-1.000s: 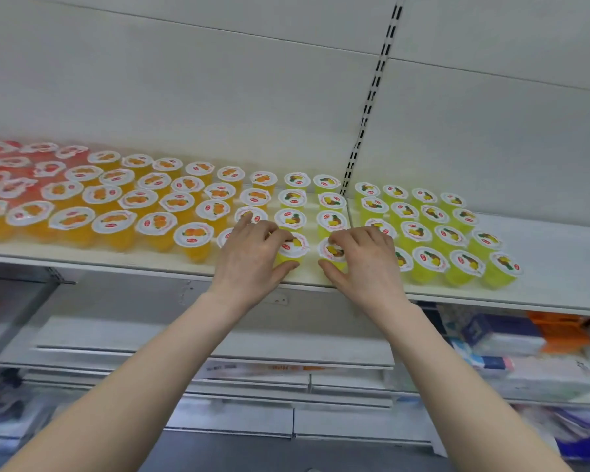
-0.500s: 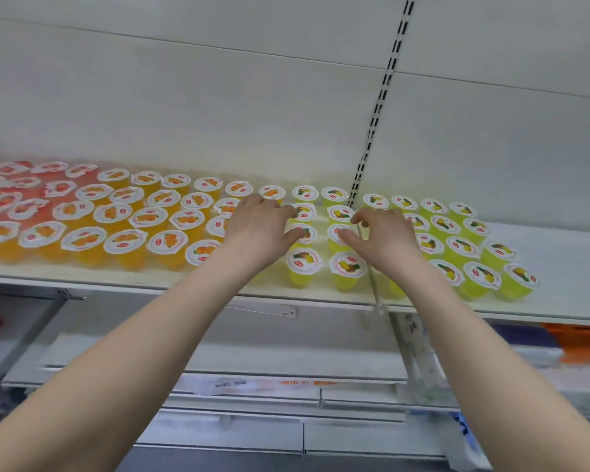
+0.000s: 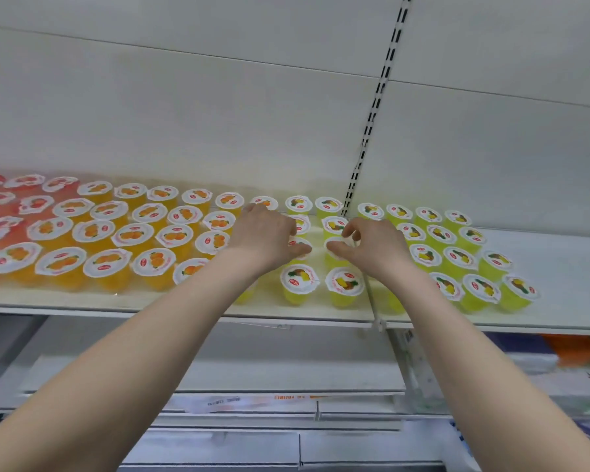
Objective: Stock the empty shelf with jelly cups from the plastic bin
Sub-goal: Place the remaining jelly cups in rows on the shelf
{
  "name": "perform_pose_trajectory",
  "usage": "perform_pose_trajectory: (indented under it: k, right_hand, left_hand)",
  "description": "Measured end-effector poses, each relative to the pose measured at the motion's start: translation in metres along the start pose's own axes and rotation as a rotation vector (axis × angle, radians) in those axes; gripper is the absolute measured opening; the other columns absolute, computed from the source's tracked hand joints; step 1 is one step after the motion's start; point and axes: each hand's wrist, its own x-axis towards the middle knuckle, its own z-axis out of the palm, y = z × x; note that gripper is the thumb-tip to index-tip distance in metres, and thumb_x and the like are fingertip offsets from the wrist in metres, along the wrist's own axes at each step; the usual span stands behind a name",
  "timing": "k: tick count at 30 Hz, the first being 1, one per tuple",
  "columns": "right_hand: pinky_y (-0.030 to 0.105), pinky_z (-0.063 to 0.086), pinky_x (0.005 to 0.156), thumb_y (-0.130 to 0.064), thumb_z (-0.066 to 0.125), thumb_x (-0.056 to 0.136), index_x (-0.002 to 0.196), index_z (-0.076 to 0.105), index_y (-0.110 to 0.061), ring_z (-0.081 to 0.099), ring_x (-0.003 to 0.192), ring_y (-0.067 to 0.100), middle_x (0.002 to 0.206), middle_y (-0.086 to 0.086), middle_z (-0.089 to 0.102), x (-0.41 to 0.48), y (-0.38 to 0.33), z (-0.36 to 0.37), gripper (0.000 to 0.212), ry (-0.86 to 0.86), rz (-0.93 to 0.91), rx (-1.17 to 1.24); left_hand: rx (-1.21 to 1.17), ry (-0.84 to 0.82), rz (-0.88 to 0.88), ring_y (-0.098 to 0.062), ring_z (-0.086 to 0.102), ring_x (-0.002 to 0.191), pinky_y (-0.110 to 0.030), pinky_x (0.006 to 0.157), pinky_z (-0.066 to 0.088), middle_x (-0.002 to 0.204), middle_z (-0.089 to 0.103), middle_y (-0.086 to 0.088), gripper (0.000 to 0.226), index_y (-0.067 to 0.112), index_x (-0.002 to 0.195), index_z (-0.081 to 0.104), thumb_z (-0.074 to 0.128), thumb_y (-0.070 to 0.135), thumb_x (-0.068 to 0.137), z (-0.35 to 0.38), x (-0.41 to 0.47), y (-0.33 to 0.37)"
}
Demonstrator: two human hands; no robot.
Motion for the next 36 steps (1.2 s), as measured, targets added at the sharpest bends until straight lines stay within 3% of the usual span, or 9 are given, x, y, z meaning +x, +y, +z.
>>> perform_pose_trajectory:
  k: [4,9,12,16,20,24,28,32,36]
  right_hand:
    - [0.04,0.046,0.086,-0.055,0.058,0.087,0.115,0.063,-0.022,0.056,0.109,0.028,0.11,0.002,0.068,0.022,0.011,0.0,0.044,0.143,-0.064,0.011]
    - [0.039,0.043,0.087,-0.059,0.059,0.084,0.12,0.06,-0.021,0.054,0.112,0.028,0.113,0.002,0.067,0.048,0.006,0.007,0.052,0.033,-0.069,-0.071]
    - [0.038,0.041,0.086,-0.056,0.06,0.083,0.118,0.06,-0.021,0.054,0.111,0.027,0.108,0.002,0.066,0.055,0.001,0.008,0.049,-0.029,-0.073,-0.097]
    - [0.036,0.045,0.077,-0.05,0.06,0.083,0.106,0.064,-0.015,0.057,0.098,0.028,0.091,0.006,0.067,0.058,-0.002,0.011,0.042,0.022,-0.112,-0.113]
    - [0.035,0.039,0.073,-0.056,0.06,0.082,0.108,0.063,-0.02,0.057,0.099,0.026,0.093,0.001,0.067,0.058,0.002,0.015,0.045,0.029,-0.156,-0.106]
    - [0.037,0.044,0.082,-0.064,0.057,0.082,0.11,0.063,-0.025,0.057,0.101,0.023,0.101,-0.001,0.067,0.069,0.013,0.009,0.048,0.026,-0.153,-0.028]
    - [0.039,0.045,0.088,-0.054,0.056,0.09,0.116,0.064,-0.021,0.056,0.107,0.026,0.109,0.003,0.068,0.098,0.021,0.004,0.044,0.086,-0.193,-0.02]
    - [0.038,0.04,0.092,-0.051,0.056,0.09,0.125,0.061,-0.021,0.05,0.118,0.026,0.12,0.003,0.065,0.115,0.017,0.009,0.046,-0.008,-0.212,-0.073]
    - [0.038,0.04,0.092,-0.05,0.055,0.09,0.124,0.06,-0.02,0.049,0.116,0.027,0.118,0.003,0.065,0.12,0.013,0.015,0.046,-0.065,-0.202,-0.069]
  left_hand:
    - [-0.079,0.116,-0.023,-0.027,0.052,0.112,-0.035,0.091,0.039,0.117,0.064,-0.003,0.045,0.027,0.122,0.061,0.049,0.057,0.092,0.003,0.018,-0.004]
    - [-0.021,0.008,-0.055,-0.027,0.054,0.108,-0.034,0.08,0.039,0.107,0.068,-0.004,0.047,0.028,0.119,0.063,0.049,0.061,0.088,0.006,0.039,-0.003]
    - [0.06,-0.041,-0.043,-0.025,0.057,0.103,-0.033,0.077,0.038,0.101,0.069,-0.003,0.051,0.026,0.112,0.065,0.051,0.067,0.084,0.006,0.047,-0.002]
    - [0.074,-0.032,-0.058,-0.025,0.059,0.101,-0.033,0.081,0.044,0.1,0.069,-0.004,0.05,0.023,0.111,0.066,0.052,0.063,0.085,0.011,0.054,0.0]
    - [-0.021,-0.003,-0.078,-0.026,0.056,0.102,-0.034,0.082,0.047,0.097,0.069,-0.004,0.044,0.022,0.112,0.066,0.054,0.055,0.085,0.02,0.056,-0.002]
    - [-0.055,0.023,-0.089,-0.024,0.054,0.106,-0.033,0.083,0.042,0.099,0.069,-0.001,0.05,0.03,0.115,0.064,0.055,0.066,0.082,0.019,0.059,-0.009]
    - [-0.038,0.1,-0.114,-0.026,0.054,0.109,-0.034,0.086,0.041,0.108,0.068,-0.003,0.051,0.026,0.123,0.062,0.049,0.062,0.089,0.011,0.077,-0.015]
    - [-0.07,0.023,-0.142,-0.025,0.053,0.116,-0.034,0.087,0.045,0.114,0.067,-0.001,0.055,0.026,0.129,0.058,0.05,0.062,0.089,0.01,0.102,-0.011]
    - [-0.074,-0.055,-0.165,-0.022,0.06,0.103,-0.033,0.08,0.05,0.105,0.068,0.002,0.056,0.024,0.117,0.064,0.055,0.067,0.082,0.017,0.12,-0.005]
